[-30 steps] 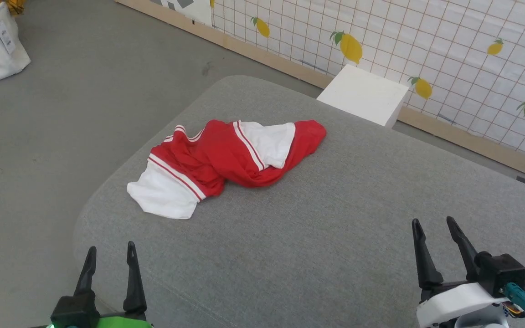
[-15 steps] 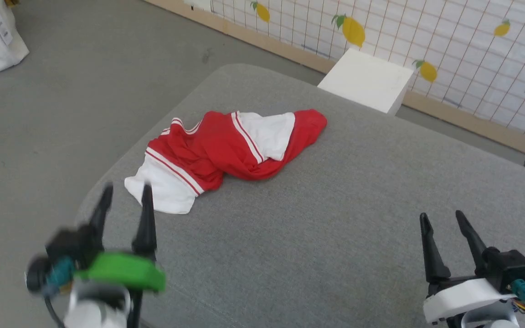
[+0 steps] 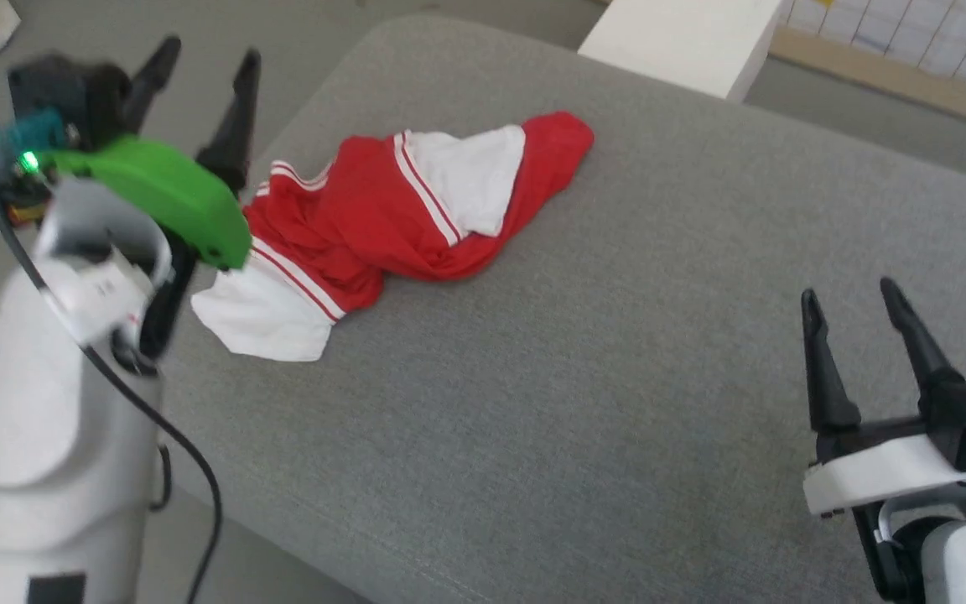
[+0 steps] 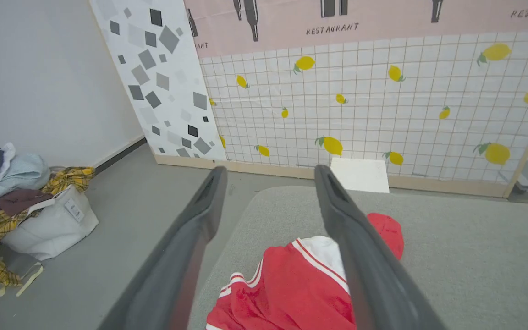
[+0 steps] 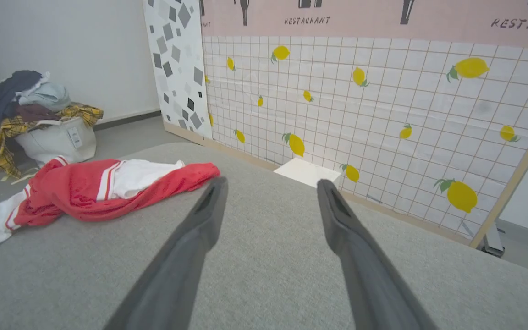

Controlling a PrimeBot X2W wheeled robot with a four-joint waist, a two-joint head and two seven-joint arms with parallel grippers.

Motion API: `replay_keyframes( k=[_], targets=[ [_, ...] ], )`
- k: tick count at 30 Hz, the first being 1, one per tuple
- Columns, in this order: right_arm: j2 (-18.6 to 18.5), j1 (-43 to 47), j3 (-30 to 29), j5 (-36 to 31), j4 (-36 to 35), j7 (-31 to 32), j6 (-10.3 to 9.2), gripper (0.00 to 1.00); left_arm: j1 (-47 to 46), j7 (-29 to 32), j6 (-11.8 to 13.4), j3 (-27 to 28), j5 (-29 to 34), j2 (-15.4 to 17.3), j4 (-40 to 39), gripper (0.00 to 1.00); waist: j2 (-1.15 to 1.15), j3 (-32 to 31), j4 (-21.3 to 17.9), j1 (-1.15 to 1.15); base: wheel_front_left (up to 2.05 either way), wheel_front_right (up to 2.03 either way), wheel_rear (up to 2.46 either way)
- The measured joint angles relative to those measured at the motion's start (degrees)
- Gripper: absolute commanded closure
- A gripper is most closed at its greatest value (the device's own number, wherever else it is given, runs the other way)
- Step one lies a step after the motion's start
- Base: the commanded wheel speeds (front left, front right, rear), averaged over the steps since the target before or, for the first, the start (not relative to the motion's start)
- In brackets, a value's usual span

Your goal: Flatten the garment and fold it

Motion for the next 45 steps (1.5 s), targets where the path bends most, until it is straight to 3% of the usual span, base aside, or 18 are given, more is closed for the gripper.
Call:
replay_keyframes(
  k=[8, 16, 28, 29, 30, 31, 32, 40, 45],
  targets=[
    [-2.44, -2.20, 0.73, -0.63, -7.30, 4.05, 0.00, 0.00, -8.89, 6.26, -0.05, -3.36, -2.94, 4.64, 7.53, 0.00, 0.00, 8.24, -2.92, 0.00, 0.00, 0.00, 0.00],
    [-4.80, -4.11, 0.18, 0.30, -10.58, 5.63, 0.00, 0.00, -11.07, 16.33, 0.20, -4.28, -7.73, 5.47, 12.98, 0.00, 0.00, 15.87, -6.51, 0.00, 0.00, 0.00, 0.00],
    [-5.49, -5.33, -1.10, 1.52, -11.40, 5.87, 0.00, 0.00, -9.05, 32.93, 10.16, -0.01, -13.00, 5.73, 19.20, 0.01, 0.00, 23.58, -12.44, 0.00, 0.00, 0.00, 0.00],
    [-5.49, -5.35, -1.13, 1.55, -11.38, 5.82, 0.00, 0.00, -8.98, 33.98, 10.31, 0.23, -13.40, 5.90, 18.97, 0.23, 0.00, 23.94, -12.85, 0.00, 0.00, 0.00, 0.00],
    [-5.47, -5.40, -1.10, 1.64, -11.35, 5.82, 0.00, 0.00, -8.96, 34.55, 10.47, 0.48, -13.68, 6.24, 18.74, 0.56, 0.00, 24.17, -13.16, 0.00, 0.00, 0.00, 0.00],
    [-5.44, -5.47, -1.00, 1.81, -11.33, 5.82, 0.00, 0.00, -8.90, 34.70, 10.62, 0.71, -13.76, 6.50, 18.40, 0.69, 0.00, 24.42, -13.53, 0.00, 0.00, 0.00, 0.00],
    [-5.42, -5.60, -0.83, 1.91, -11.29, 5.82, 0.00, 0.00, -8.73, 34.26, 10.62, 0.86, -13.76, 6.61, 18.18, 1.00, 0.00, 24.64, -13.83, 0.00, 0.00, 0.00, 0.00],
    [-5.41, -6.47, -0.23, 2.31, -10.05, 5.36, 0.00, 0.00, -8.02, 26.97, 7.69, 1.59, -13.86, 8.00, 18.35, 1.00, 0.00, 23.53, -14.88, 0.00, 0.00, 0.00, 0.00],
    [-4.52, -6.47, -0.55, 2.45, -8.16, 4.02, 0.00, 0.00, -8.19, 21.20, 6.16, 2.85, -13.45, 10.47, 18.12, 1.00, 0.00, 20.95, -15.35, 0.00, 0.00, 0.00, 0.00]
  ],
)
